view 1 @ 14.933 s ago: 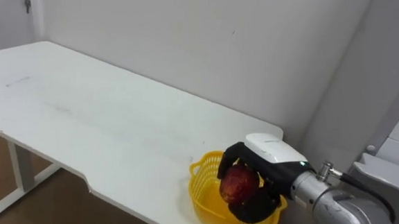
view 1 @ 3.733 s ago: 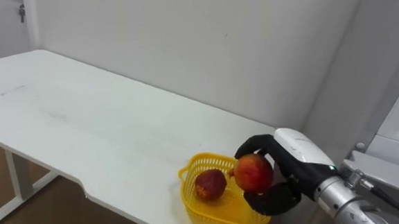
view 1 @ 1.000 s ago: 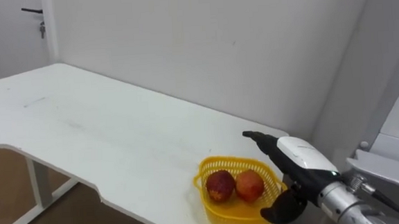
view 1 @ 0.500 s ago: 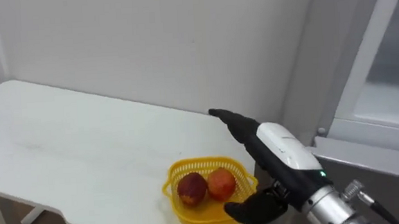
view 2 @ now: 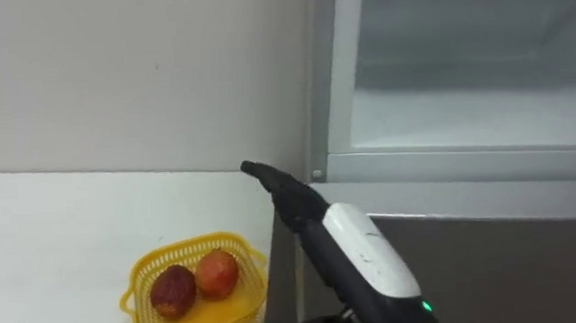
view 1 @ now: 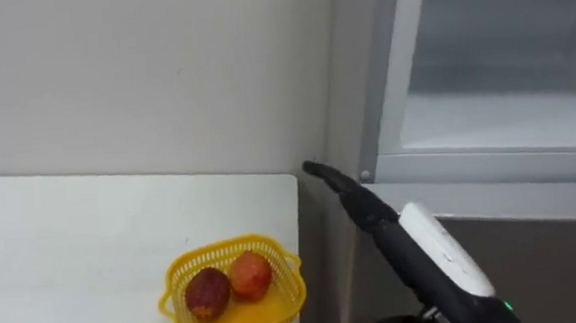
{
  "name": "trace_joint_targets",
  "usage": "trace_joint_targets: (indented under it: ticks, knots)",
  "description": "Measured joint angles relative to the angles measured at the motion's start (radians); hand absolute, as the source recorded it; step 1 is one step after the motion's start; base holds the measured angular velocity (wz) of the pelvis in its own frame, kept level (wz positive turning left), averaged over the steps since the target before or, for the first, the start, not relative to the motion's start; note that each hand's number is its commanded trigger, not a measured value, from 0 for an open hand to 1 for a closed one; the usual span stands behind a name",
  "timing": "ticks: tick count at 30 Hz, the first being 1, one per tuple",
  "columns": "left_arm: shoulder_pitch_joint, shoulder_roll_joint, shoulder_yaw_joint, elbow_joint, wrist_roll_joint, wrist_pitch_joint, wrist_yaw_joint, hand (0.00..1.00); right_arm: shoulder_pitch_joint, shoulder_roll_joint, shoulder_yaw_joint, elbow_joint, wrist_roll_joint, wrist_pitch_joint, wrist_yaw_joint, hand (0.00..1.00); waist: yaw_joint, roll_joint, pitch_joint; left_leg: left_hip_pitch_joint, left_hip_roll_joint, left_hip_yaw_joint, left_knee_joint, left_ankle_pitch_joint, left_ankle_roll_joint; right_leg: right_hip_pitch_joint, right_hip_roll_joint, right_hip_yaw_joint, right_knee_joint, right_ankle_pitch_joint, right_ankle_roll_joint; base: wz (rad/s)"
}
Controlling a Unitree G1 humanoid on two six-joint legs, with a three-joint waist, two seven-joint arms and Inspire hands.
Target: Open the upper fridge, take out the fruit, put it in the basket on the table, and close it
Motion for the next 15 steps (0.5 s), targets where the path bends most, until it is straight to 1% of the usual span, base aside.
trace_joint_targets:
  ticks: [1, 2, 4, 6, 8, 10, 11, 12, 13, 15]
  knots:
    - [0.010, -0.004, 0.000, 0.000, -0.005, -0.001, 0.002, 0.00, 0.025, 0.000, -0.024, 0.000, -0.002, -0.013, -0.017, 0.00, -0.009, 0.005, -0.0027, -0.001, 0.001, 0.009, -0.001, 0.000, 0.000, -0.007, 0.002, 0.010, 0.003, 0.001, -0.001, -0.25]
    - [0.017, -0.007, -0.001, 0.001, -0.006, -0.001, 0.002, 0.00, 0.043, 0.000, -0.037, -0.002, -0.005, -0.023, -0.028, 0.00, -0.024, 0.009, -0.0016, -0.001, 0.002, 0.016, -0.002, 0.000, 0.000, -0.012, 0.002, 0.017, 0.007, 0.001, -0.001, -0.21]
    - [0.026, -0.009, -0.002, 0.001, -0.013, -0.004, 0.004, 0.00, 0.069, 0.000, -0.045, -0.008, -0.013, -0.038, -0.045, 0.00, -0.044, 0.012, -0.0021, 0.000, 0.004, 0.026, -0.002, 0.000, 0.000, -0.013, 0.004, 0.025, 0.004, 0.001, -0.001, -0.12]
    - [0.026, -0.009, -0.003, 0.004, -0.022, -0.012, 0.014, 0.00, 0.107, 0.001, -0.050, -0.006, -0.026, -0.066, -0.075, 0.00, -0.050, 0.013, -0.0023, 0.002, 0.004, 0.026, -0.002, 0.000, 0.000, -0.011, 0.009, 0.027, -0.003, 0.002, -0.001, -0.03]
    - [0.029, -0.010, -0.001, 0.004, -0.028, -0.019, 0.024, 0.00, 0.167, 0.005, -0.052, 0.001, -0.046, -0.100, -0.119, 0.00, -0.051, 0.012, -0.0031, 0.017, 0.001, 0.026, -0.007, 0.000, 0.000, -0.008, 0.012, 0.036, -0.005, 0.002, 0.000, -0.02]
    - [0.030, -0.012, -0.001, 0.004, -0.030, -0.019, 0.038, 0.00, 0.209, 0.016, -0.064, 0.008, -0.079, -0.102, -0.138, 0.00, -0.055, 0.010, -0.0035, 0.018, -0.001, 0.029, -0.011, 0.000, 0.000, -0.009, 0.013, 0.043, -0.005, 0.002, 0.001, -0.08]
    - [0.031, -0.013, -0.001, 0.004, -0.032, -0.019, 0.045, 0.00, 0.229, 0.019, -0.072, 0.021, -0.093, -0.117, -0.156, 0.00, -0.060, 0.009, -0.0040, 0.017, -0.002, 0.033, -0.014, 0.000, 0.000, -0.009, 0.014, 0.049, -0.003, 0.003, 0.003, -0.09]
    - [0.033, -0.012, -0.001, 0.004, -0.034, -0.020, 0.047, 0.00, 0.236, 0.022, -0.077, 0.030, -0.102, -0.116, -0.161, 0.00, -0.067, 0.007, -0.0046, 0.017, -0.002, 0.033, -0.014, 0.000, 0.000, -0.008, 0.013, 0.050, -0.003, 0.003, 0.003, -0.07]
    - [0.037, -0.012, -0.001, 0.005, -0.042, -0.020, 0.061, 0.00, 0.251, 0.027, -0.089, 0.072, -0.108, -0.111, -0.180, 0.00, -0.077, 0.004, -0.0057, 0.018, -0.003, 0.033, -0.014, 0.000, 0.001, -0.007, 0.013, 0.051, -0.004, 0.003, 0.004, -0.03]
    - [0.035, -0.012, -0.001, 0.003, -0.042, -0.020, 0.066, 0.00, 0.276, 0.035, -0.102, 0.139, -0.112, -0.091, -0.205, 0.00, -0.085, -0.002, -0.0039, 0.017, -0.004, 0.035, -0.014, 0.000, 0.001, -0.010, 0.013, 0.054, -0.003, 0.004, 0.005, -0.05]
